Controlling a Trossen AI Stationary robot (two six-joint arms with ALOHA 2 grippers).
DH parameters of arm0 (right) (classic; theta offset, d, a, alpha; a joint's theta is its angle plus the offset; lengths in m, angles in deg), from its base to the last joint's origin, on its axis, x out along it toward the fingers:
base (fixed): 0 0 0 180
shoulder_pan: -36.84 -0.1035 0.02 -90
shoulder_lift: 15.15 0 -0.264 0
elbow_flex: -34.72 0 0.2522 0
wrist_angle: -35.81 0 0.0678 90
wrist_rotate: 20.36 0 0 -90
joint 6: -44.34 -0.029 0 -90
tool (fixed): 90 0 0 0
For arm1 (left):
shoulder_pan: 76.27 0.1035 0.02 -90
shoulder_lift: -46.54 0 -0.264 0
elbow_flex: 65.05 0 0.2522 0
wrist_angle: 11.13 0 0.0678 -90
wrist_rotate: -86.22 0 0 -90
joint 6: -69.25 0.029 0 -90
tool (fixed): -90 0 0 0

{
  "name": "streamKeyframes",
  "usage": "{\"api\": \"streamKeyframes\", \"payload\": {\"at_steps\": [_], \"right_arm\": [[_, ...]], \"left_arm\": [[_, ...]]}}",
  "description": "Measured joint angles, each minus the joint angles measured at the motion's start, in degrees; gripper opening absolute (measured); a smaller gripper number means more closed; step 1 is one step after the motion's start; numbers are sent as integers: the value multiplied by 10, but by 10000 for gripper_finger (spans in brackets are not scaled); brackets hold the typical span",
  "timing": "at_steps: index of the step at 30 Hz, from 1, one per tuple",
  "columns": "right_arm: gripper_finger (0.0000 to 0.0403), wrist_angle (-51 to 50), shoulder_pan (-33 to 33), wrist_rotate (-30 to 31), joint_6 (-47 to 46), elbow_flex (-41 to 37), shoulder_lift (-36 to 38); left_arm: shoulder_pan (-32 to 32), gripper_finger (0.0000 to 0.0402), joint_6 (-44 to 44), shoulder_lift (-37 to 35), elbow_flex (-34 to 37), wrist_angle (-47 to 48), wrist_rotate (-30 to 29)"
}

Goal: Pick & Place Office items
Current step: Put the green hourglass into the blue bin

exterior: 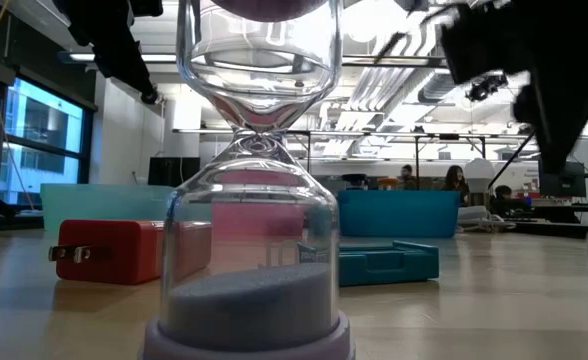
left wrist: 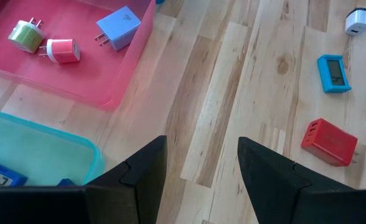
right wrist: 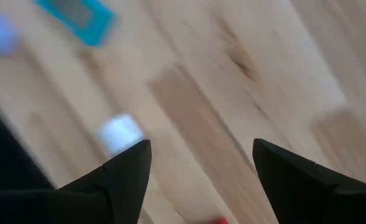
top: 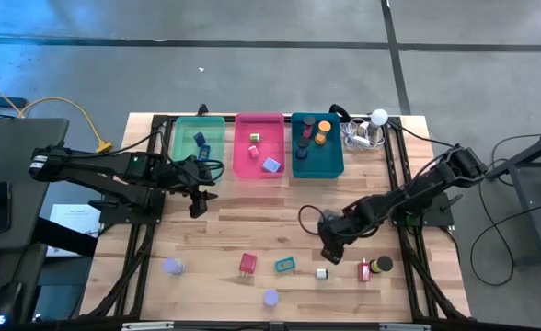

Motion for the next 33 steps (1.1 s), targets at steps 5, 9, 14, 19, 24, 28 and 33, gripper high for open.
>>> {"api": "streamKeyframes", "payload": {"at_steps": [5, 9, 14, 19, 24, 28, 33], "right_arm": [[270, -94, 2, -22, -54, 0, 0], [270, -168, 2, -31, -97, 0, 0], [270, -218, 0, -75, -122, 0, 0], [270, -218, 1, -127, -133, 0, 0], [270, -226, 1, -135, -139, 0, 0], [270, -231, 1, -105, -145, 0, 0], [270, -196, 3, -74, -128, 1, 0]], "left_arm": [[0, 191, 0, 0, 0, 0, 0], [0, 191, 0, 0, 4, -2, 0], [0, 191, 0, 0, 21, -1, 0], [0, 191, 0, 0, 22, -7, 0], [0, 191, 0, 0, 22, -9, 0], [0, 191, 0, 0, 22, -9, 0], [0, 191, 0, 0, 22, -9, 0]]}}
